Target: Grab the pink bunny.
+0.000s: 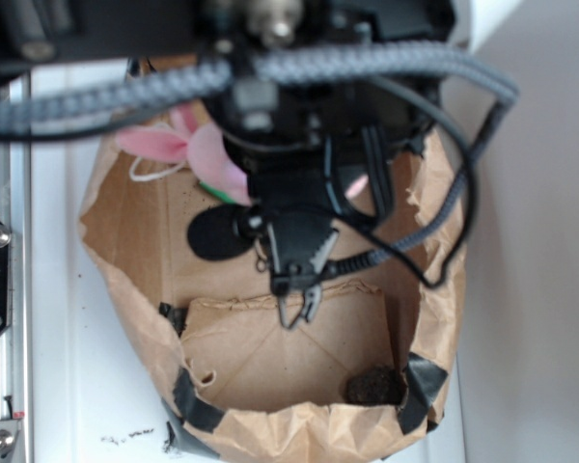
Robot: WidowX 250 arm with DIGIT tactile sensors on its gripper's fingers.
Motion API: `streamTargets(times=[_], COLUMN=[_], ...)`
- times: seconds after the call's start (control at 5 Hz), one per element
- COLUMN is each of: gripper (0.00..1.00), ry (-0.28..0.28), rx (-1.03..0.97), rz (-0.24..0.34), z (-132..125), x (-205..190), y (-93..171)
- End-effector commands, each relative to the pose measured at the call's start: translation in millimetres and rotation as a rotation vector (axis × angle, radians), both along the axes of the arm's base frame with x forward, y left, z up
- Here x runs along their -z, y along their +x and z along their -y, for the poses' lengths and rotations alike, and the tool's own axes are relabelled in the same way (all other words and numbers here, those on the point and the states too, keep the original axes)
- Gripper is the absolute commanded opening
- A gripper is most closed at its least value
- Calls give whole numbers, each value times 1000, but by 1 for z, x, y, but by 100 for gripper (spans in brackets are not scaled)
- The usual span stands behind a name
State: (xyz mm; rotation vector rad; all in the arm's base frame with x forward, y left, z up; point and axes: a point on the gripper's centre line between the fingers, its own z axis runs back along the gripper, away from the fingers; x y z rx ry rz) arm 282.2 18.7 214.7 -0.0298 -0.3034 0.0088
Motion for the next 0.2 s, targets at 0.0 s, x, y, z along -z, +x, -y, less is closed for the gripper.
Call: streamTargets(times=[0.0], gripper=[0], ry=[11], rx=[10], rz=[34], z=[-4], x=[-16], y=[9])
